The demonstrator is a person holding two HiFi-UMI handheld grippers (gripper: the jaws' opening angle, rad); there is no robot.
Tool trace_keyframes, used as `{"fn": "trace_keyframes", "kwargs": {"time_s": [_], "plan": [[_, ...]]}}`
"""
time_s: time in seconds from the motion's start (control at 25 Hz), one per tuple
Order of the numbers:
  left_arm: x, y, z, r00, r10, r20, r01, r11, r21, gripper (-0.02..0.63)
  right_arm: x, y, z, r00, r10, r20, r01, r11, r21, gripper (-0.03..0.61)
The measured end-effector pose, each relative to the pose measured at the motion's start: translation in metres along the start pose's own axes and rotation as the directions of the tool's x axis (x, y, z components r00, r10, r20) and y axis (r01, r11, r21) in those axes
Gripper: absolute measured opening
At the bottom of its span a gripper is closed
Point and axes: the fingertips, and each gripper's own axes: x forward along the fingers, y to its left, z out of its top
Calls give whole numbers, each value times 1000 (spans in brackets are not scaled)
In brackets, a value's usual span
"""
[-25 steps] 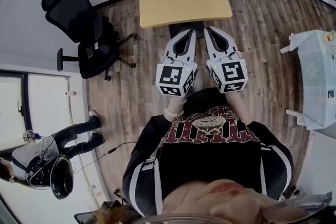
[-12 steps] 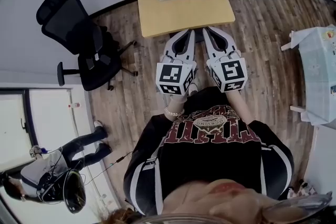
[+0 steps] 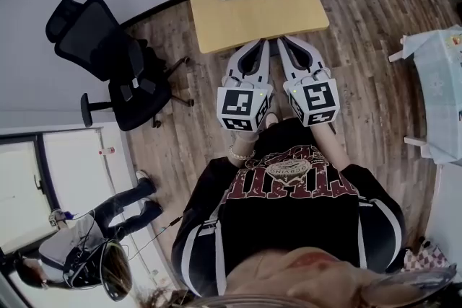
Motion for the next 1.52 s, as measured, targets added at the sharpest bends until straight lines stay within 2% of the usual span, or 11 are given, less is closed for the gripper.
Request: {"fn": "trace_keyframes", "kwargs": {"time_s": [0.6,1.52], "plan": [[27,27,0,999,32,-10,-32,999,-22,40,33,-13,1,999,31,6,-32,998,62,17],[173,71,14,990,135,-52,-135,991,-15,40,145,-120,9,991,135,-11,-134,988,72,17]]}}
